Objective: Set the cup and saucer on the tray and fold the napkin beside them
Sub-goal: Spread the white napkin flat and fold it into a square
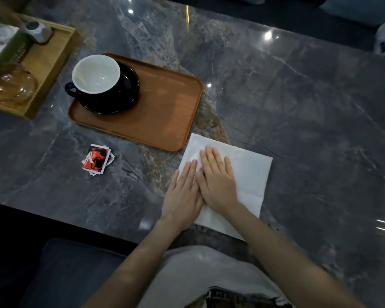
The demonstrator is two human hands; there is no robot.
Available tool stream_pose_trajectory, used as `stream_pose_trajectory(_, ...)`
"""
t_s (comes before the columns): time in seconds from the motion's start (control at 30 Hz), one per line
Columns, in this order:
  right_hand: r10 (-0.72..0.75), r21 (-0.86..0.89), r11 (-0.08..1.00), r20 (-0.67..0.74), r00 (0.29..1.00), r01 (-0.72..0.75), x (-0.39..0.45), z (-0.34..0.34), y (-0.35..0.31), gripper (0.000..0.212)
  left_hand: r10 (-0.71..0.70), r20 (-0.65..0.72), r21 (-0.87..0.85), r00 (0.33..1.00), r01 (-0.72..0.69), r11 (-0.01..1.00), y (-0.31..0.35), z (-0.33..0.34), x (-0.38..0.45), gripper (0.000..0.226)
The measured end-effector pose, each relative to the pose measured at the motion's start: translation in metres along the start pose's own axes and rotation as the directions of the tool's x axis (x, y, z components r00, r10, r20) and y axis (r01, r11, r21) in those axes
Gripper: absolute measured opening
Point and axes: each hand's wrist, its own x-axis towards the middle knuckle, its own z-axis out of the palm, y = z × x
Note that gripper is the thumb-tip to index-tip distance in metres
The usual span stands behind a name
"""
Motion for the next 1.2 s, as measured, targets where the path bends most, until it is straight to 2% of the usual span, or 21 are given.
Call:
stream_pose_trajectory(0.1,0.044,-0.098,0.994,-0.038,0.998,-0.047,0.003,-0.002,0.019,0.057,-0.006,-0.012,0.008,1.000,0.006,1.000,0.001,-0.001,-0.001,0.059)
stream_pose_trajectory(0.3,0.249,-0.188,0.949,-0.052,0.967,-0.255,-0.009,-0.016,0.071,0.074,0.010,-0.050,-0.012,0.999,-0.011,1.000,0.001,-0.003,-0.002,0.057)
stream_pose_trajectory(0.43,0.382,-0.196,0.901,-0.071,0.922,-0.388,-0.015,-0.018,0.064,0.066,0.005,-0.050,-0.032,0.999,-0.006,0.999,0.001,-0.003,-0.002,0.058)
stream_pose_trajectory(0.47,0.382,-0.165,0.904,-0.103,0.918,-0.395,-0.018,-0.017,0.051,0.065,0.005,-0.050,-0.041,0.999,-0.007,0.999,0.000,-0.002,-0.002,0.059)
stream_pose_trajectory(0.53,0.299,-0.097,0.945,-0.138,0.944,-0.313,-0.034,-0.009,0.019,0.066,0.011,-0.053,-0.046,0.999,-0.013,0.999,-0.001,-0.001,-0.002,0.060)
stream_pose_trajectory(0.63,0.218,-0.106,0.970,-0.043,0.975,-0.221,-0.056,0.009,-0.004,0.061,0.036,-0.060,-0.013,0.998,-0.037,0.999,-0.002,0.002,-0.002,0.057)
stream_pose_trajectory(0.73,0.257,-0.150,0.955,-0.015,0.966,-0.257,-0.070,0.015,0.017,0.066,0.036,-0.076,0.000,0.996,-0.037,0.999,-0.002,0.001,-0.002,0.058)
stream_pose_trajectory(0.9,0.361,-0.102,0.924,-0.086,0.929,-0.368,-0.106,0.007,0.064,0.069,0.030,-0.084,-0.003,0.996,-0.030,1.000,0.000,-0.002,-0.003,0.058)
stream_pose_trajectory(1.03,0.324,-0.101,0.940,-0.045,0.945,-0.327,-0.121,0.003,0.082,0.068,0.030,-0.086,0.009,0.996,-0.029,1.000,0.000,-0.001,-0.003,0.058)
stream_pose_trajectory(1.13,0.264,-0.046,0.960,-0.166,0.950,-0.275,-0.115,-0.008,0.083,0.059,0.037,-0.059,0.006,0.998,-0.036,0.999,0.002,-0.008,0.000,0.057)
stream_pose_trajectory(1.2,0.264,0.061,0.964,-0.278,0.924,-0.257,-0.104,-0.019,0.083,0.046,0.090,-0.023,0.018,0.996,-0.089,0.996,0.002,-0.023,0.008,0.051)
